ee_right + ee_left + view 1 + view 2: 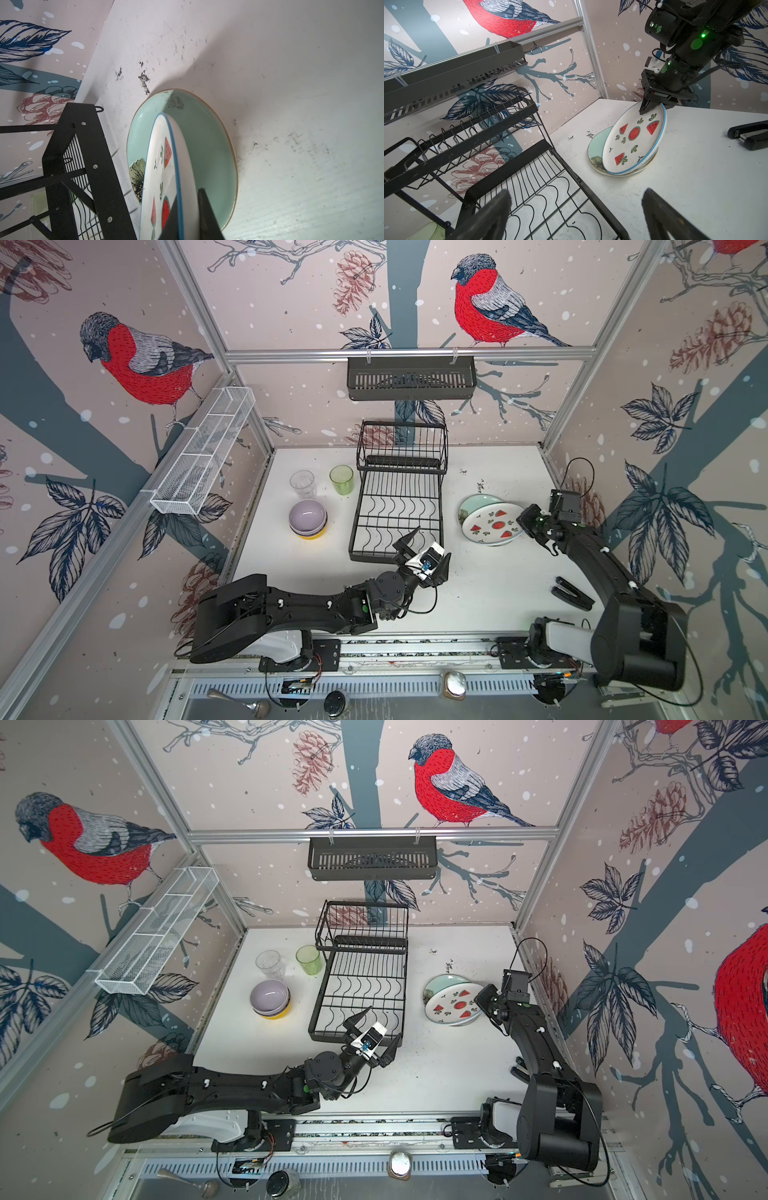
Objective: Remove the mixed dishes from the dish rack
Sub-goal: 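Lower the watermelon plate onto the green plate while the left gripper withdraws, then open the right gripper and lift it off the plate stack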
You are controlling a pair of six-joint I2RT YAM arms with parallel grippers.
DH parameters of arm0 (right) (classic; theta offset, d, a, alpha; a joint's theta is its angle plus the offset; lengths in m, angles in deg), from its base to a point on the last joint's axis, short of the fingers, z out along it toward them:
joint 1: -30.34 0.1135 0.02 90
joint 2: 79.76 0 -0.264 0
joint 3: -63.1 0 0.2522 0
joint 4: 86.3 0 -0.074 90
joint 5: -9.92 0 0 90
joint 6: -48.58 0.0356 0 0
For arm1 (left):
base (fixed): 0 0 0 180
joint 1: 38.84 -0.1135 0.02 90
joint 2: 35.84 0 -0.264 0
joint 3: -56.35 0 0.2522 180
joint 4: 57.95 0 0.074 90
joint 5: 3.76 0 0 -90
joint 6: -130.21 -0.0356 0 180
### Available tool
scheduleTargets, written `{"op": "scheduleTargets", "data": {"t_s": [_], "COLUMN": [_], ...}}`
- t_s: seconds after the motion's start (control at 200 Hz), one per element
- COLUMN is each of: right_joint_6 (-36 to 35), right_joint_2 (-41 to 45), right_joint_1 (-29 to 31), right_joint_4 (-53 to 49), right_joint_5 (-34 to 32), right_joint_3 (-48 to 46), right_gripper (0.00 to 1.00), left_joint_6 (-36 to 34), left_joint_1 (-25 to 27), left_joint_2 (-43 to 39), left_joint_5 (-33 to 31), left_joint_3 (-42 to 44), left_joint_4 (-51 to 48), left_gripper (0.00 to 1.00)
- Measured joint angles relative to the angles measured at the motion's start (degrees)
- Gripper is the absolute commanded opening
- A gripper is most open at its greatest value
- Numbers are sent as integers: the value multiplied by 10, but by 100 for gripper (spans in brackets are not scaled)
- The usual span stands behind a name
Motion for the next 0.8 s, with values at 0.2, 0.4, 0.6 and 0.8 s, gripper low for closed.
{"op": "scheduleTargets", "data": {"t_s": [0.2,0.4,0.6,0.8], "right_joint_6": [1,1,2,3], "right_joint_2": [-24,-38,-50,-63], "right_joint_1": [-1,-1,-1,-3], "right_joint_4": [31,57,94,118], "right_joint_5": [8,12,12,6], "right_joint_3": [-2,-6,-24,-47], "right_gripper": [2,7,13,19], "left_joint_6": [4,10,17,20], "left_joint_1": [-6,-13,-18,-19], "left_joint_2": [0,2,5,5], "left_joint_5": [9,15,24,25], "left_joint_3": [3,4,4,4], "left_joint_4": [0,2,4,4], "left_gripper": [98,98,98,98]}}
